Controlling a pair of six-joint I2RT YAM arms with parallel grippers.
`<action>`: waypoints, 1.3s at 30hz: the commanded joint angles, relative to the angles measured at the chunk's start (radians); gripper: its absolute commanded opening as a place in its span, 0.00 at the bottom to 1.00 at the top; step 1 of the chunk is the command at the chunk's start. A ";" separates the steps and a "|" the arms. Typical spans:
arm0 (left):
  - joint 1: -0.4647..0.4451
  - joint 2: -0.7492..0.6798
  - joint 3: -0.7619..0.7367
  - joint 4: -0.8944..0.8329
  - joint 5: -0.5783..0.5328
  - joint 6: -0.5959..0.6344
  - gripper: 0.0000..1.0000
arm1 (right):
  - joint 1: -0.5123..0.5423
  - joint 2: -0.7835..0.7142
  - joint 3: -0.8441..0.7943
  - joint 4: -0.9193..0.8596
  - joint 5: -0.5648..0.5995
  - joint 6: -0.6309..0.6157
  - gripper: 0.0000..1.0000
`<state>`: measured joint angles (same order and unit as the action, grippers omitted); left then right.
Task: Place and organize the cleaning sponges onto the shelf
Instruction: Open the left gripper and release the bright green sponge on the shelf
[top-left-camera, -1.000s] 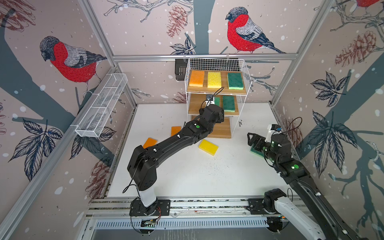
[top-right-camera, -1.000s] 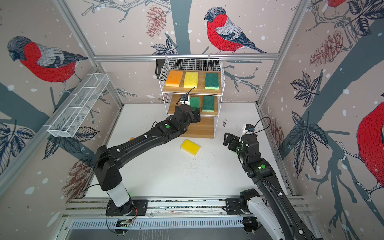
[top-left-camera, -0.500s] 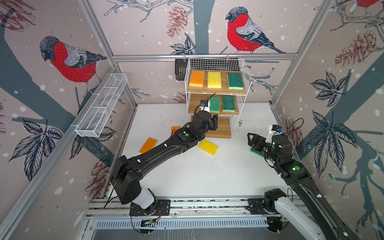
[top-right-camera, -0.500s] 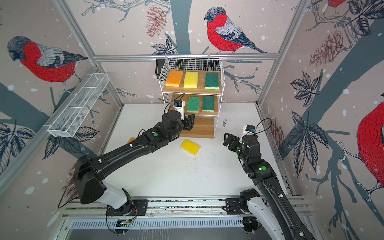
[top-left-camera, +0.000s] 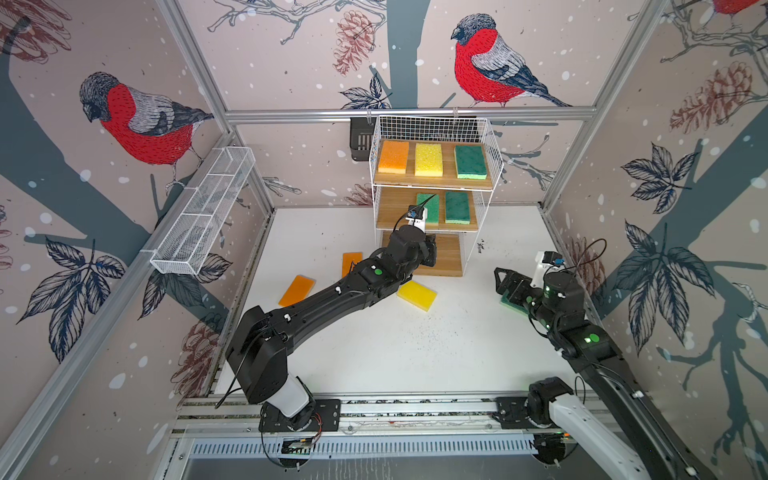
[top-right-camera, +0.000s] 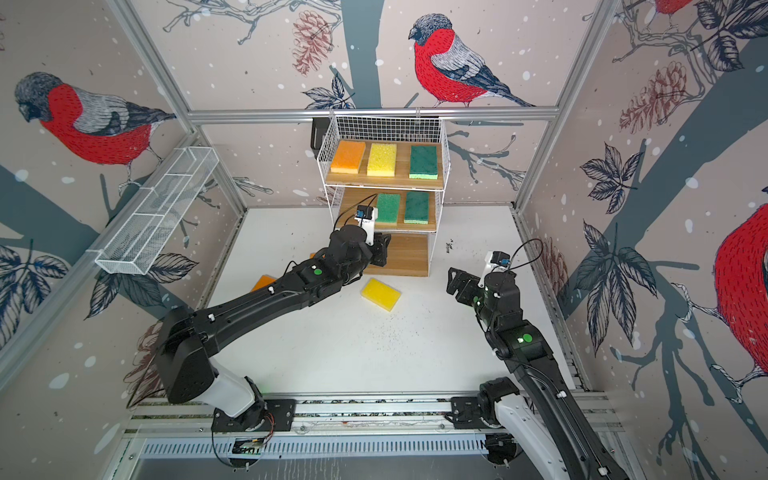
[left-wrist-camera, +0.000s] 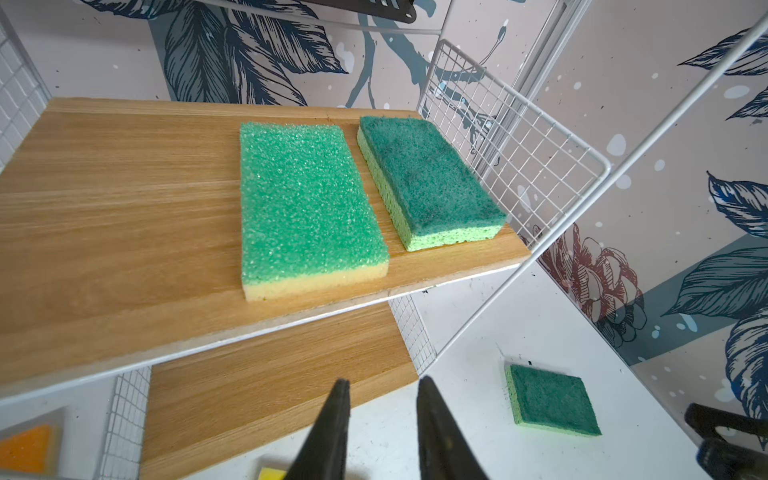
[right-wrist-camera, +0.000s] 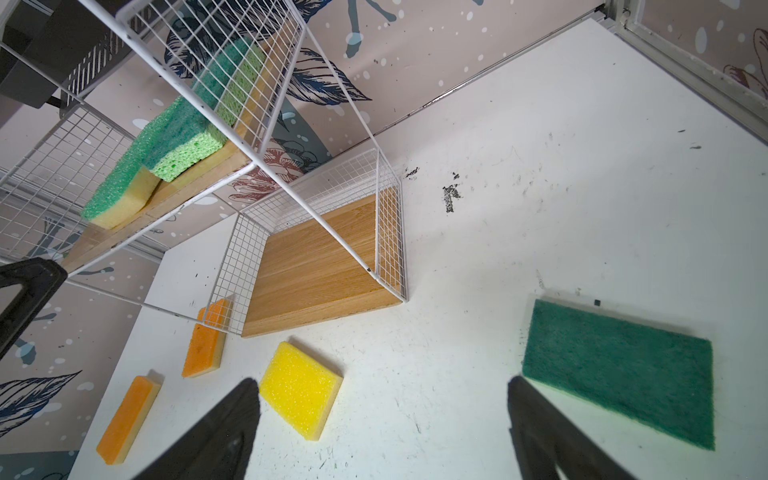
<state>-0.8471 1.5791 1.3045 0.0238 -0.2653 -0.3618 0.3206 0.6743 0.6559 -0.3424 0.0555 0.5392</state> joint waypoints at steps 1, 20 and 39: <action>0.002 0.014 0.016 0.074 -0.035 0.015 0.27 | -0.001 0.002 -0.003 0.012 0.028 -0.030 0.93; 0.018 0.112 0.103 0.071 -0.060 0.026 0.13 | -0.018 0.021 -0.016 0.034 0.040 -0.059 0.93; 0.037 0.164 0.146 0.060 -0.053 0.022 0.13 | -0.051 0.041 -0.034 0.055 0.023 -0.074 0.93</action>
<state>-0.8104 1.7351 1.4395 0.0616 -0.3157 -0.3405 0.2726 0.7143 0.6250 -0.3218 0.0826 0.4728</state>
